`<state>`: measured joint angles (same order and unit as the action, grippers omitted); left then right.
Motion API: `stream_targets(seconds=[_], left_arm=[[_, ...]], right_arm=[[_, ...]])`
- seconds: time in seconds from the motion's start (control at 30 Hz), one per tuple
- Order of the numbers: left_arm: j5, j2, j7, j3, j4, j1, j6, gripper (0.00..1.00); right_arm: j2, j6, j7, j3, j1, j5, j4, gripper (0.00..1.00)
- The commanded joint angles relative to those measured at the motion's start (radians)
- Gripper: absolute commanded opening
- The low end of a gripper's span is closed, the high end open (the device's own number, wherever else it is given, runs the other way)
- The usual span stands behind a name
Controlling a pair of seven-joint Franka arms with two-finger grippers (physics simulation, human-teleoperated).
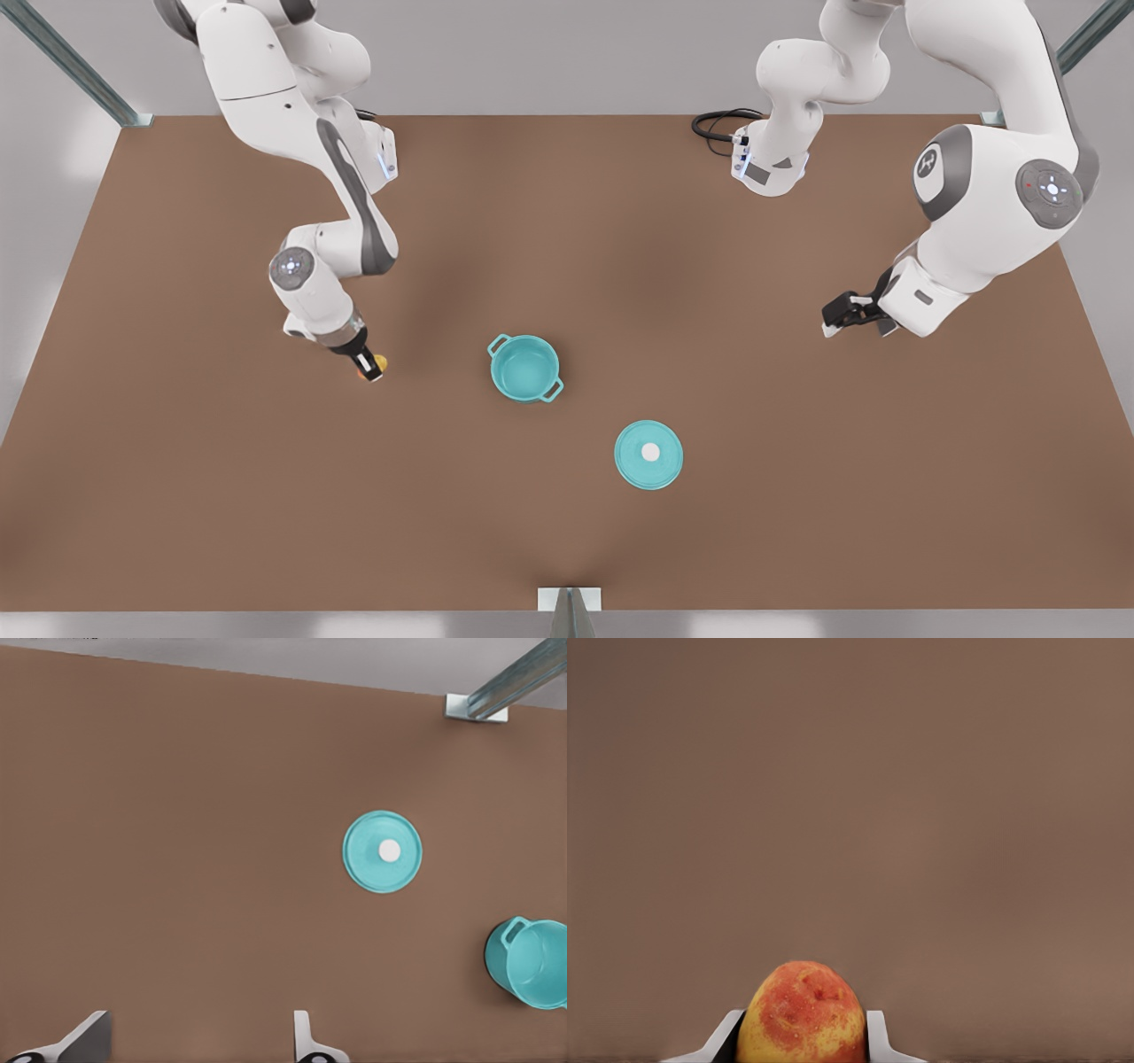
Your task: Open the pot lid and put the potato into the pot
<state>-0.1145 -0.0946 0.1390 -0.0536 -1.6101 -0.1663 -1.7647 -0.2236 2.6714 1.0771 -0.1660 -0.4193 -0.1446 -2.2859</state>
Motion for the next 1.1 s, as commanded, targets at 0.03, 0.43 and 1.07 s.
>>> stream_targets(seconds=[0.03, 0.43, 1.07], left_arm=[[0.001, -0.002, -0.199, 0.000, 0.002, 0.005, 0.002, 1.00], [0.001, -0.004, -0.199, -0.002, -0.004, 0.005, 0.004, 1.00], [0.001, -0.007, -0.197, -0.002, -0.001, 0.007, 0.037, 1.00]], right_arm=[[0.021, -0.099, 0.202, 0.000, -0.041, 0.002, 0.008, 0.50], [-0.013, -0.269, 0.428, 0.000, -0.211, 0.003, 0.183, 0.50], [-0.356, -0.470, 0.753, -0.026, -0.434, 0.000, 0.651, 0.50]])
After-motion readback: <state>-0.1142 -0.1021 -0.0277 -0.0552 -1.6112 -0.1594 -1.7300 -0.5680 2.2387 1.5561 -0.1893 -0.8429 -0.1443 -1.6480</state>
